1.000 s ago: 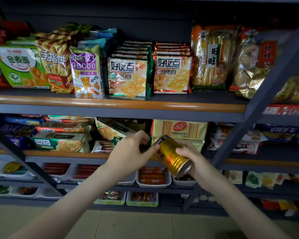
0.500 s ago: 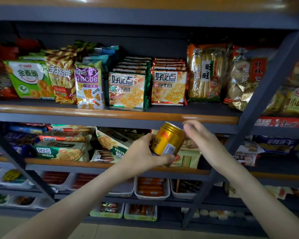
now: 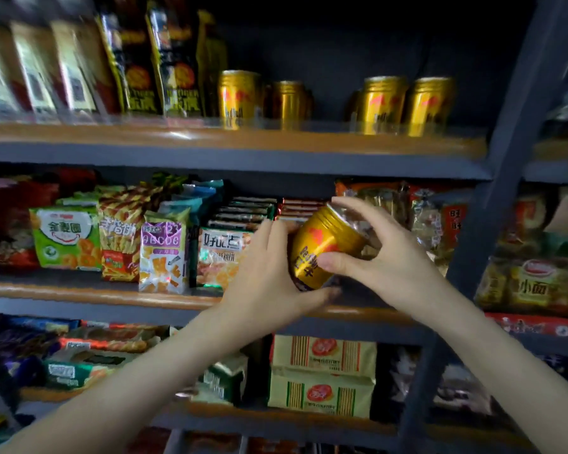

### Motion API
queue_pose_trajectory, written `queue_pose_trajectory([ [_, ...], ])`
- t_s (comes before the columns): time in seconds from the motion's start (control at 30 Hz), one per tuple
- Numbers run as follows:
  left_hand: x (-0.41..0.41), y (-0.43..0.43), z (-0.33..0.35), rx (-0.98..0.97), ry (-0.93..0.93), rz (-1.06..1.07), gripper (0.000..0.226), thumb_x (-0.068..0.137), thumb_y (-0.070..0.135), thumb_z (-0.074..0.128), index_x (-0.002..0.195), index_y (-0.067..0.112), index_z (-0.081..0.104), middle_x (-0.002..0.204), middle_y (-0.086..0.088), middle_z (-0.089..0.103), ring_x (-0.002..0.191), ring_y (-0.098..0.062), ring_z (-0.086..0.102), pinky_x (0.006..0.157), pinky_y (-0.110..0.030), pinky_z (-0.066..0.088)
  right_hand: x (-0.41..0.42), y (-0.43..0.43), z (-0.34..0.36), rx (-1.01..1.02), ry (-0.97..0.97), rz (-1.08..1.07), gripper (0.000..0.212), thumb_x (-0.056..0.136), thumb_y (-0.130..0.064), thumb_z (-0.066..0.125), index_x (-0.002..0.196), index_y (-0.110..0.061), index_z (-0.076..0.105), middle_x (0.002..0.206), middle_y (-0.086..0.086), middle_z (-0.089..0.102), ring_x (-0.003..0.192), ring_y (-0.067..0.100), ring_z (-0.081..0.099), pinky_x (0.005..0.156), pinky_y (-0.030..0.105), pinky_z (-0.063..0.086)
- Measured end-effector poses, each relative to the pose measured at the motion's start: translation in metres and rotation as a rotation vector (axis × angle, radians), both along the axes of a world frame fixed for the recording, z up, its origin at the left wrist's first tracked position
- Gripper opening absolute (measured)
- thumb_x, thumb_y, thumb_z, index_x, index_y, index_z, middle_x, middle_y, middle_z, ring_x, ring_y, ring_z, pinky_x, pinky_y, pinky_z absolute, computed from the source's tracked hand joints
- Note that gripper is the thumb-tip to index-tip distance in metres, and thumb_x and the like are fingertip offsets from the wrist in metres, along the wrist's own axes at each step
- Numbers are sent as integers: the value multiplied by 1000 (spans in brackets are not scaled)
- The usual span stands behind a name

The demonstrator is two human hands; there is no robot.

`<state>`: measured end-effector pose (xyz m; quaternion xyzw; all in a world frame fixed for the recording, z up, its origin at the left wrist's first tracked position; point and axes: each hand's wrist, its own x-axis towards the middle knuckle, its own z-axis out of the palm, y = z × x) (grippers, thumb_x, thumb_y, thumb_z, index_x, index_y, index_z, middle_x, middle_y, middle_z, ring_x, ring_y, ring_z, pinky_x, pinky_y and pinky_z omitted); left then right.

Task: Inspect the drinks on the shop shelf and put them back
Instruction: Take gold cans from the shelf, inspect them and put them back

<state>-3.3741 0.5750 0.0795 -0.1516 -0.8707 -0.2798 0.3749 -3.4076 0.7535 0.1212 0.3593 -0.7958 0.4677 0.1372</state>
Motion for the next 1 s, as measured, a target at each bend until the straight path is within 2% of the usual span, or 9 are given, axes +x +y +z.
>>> queue_pose_trajectory([
  [0.1,-8,-28,44,-135,22,-166,68,80,62,60,135,27,41,126,11,42,119,0,43,100,-10,32,-11,11,43,5,173,24,73,71,-35,79,128,-57,39,120,-38,36,107,-25,38,79,-1,40],
  [0.23,-14,-73,94,-363,204,62,61,92,62,41,141,24,41,133,10,41,124,-4,39,104,-6,21,-32,16,101,-12,378,-2,77,68,-30,81,123,-62,36,125,-34,33,109,-26,34,86,-3,35],
  [0.3,-22,-88,115,-418,329,187,57,93,51,45,136,13,49,130,-2,47,119,-14,44,103,-15,27,-46,11,125,-10,439,-29,77,71,-23,81,124,-57,38,124,-28,36,108,-21,39,86,-3,34],
  [0.4,-40,-101,135,-504,435,326,53,93,42,46,132,7,52,128,-14,52,115,-30,50,97,-37,39,-71,-3,151,20,440,-79,75,74,-17,80,131,-48,42,129,-18,38,115,-2,43,98,16,39],
  [0.5,-61,-108,149,-496,456,397,57,92,45,44,132,6,53,131,-15,52,118,-32,51,97,-43,42,-92,-15,171,72,418,-124,72,78,-15,78,136,-41,43,130,-15,39,120,7,42,100,31,42],
  [0.67,-90,-111,166,-506,447,389,60,90,50,42,130,8,56,129,-14,56,117,-33,55,97,-45,46,-124,-37,195,398,325,-225,65,84,-24,73,140,-37,40,131,-12,38,122,12,42,93,24,37],
  [0.8,-108,-117,175,-563,464,377,59,90,52,41,127,9,58,126,-14,58,114,-33,57,97,-44,45,-143,-63,200,750,323,-299,68,85,-31,72,143,-32,37,146,-5,39,130,15,40,107,29,35],
  [0.93,-118,-123,177,-555,468,359,59,91,53,40,125,9,61,125,-14,59,112,-33,57,98,-44,43,-155,-79,202,919,316,-330,75,89,-31,66,151,-31,24,156,-4,30,140,16,31,114,33,28],
  [1.0,-119,-124,175,-556,475,350,58,91,53,40,123,9,62,124,-14,59,111,-33,57,98,-44,42,-159,-81,202,1030,318,-402,76,92,-30,62,153,-30,16,159,1,23,145,17,22,117,33,17],
])
